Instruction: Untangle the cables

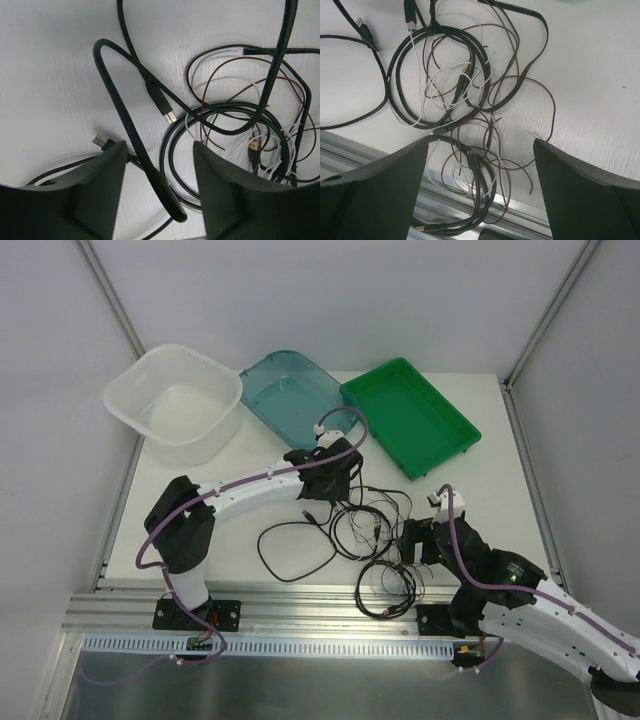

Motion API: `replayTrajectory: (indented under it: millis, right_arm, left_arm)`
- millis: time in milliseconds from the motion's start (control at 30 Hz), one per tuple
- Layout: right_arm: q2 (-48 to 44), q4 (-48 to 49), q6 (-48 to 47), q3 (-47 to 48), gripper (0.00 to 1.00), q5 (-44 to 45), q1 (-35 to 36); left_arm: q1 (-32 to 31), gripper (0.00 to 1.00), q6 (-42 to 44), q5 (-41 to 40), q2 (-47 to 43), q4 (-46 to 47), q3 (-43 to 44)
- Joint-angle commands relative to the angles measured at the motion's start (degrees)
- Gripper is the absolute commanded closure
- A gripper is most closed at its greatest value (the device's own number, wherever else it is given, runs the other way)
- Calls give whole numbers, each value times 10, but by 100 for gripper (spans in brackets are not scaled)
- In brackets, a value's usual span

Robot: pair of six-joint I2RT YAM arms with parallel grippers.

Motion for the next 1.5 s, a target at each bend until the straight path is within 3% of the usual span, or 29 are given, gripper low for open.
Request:
replayTrajectory:
  millis: [0, 33, 67, 133, 333, 600, 733, 833, 1067, 1467]
  right_arm:
    - [-13, -7, 6, -4, 9, 7, 4]
    - [-15, -8, 6, -4, 9, 9, 3]
    - [-19, -10, 6, -4, 9, 10, 4]
    - [-22, -11, 6, -5, 9, 11, 4]
    - [-28, -14, 1, 14, 9, 17, 3]
    - [-22, -14, -8, 35, 9, 23, 3]
    - [-22, -16, -7, 37, 10, 22, 3]
    - [-22, -20, -7, 38, 10, 22, 4]
    - [-22, -22, -6, 37, 10, 18, 3]
    - [-19, -24, -1, 22, 9, 10, 4]
  left_arm:
    - [-6, 48, -10, -32, -15, 12, 29]
    - [-9, 77, -8, -40, -27, 11, 26]
    - [-16, 88, -2, -59, -54, 9, 24]
    - [-18, 100, 19, -67, -84, -6, 28]
    - [-18, 100, 84, -77, -176, -79, 128]
    - [-5, 100, 216, -80, -172, -115, 407]
    - [68, 100, 251, -42, -114, -114, 543]
    - [124, 100, 234, 6, -74, -105, 591]
    - [216, 100, 218, 72, -23, 32, 581]
    - [265, 100, 227, 50, 47, 247, 506]
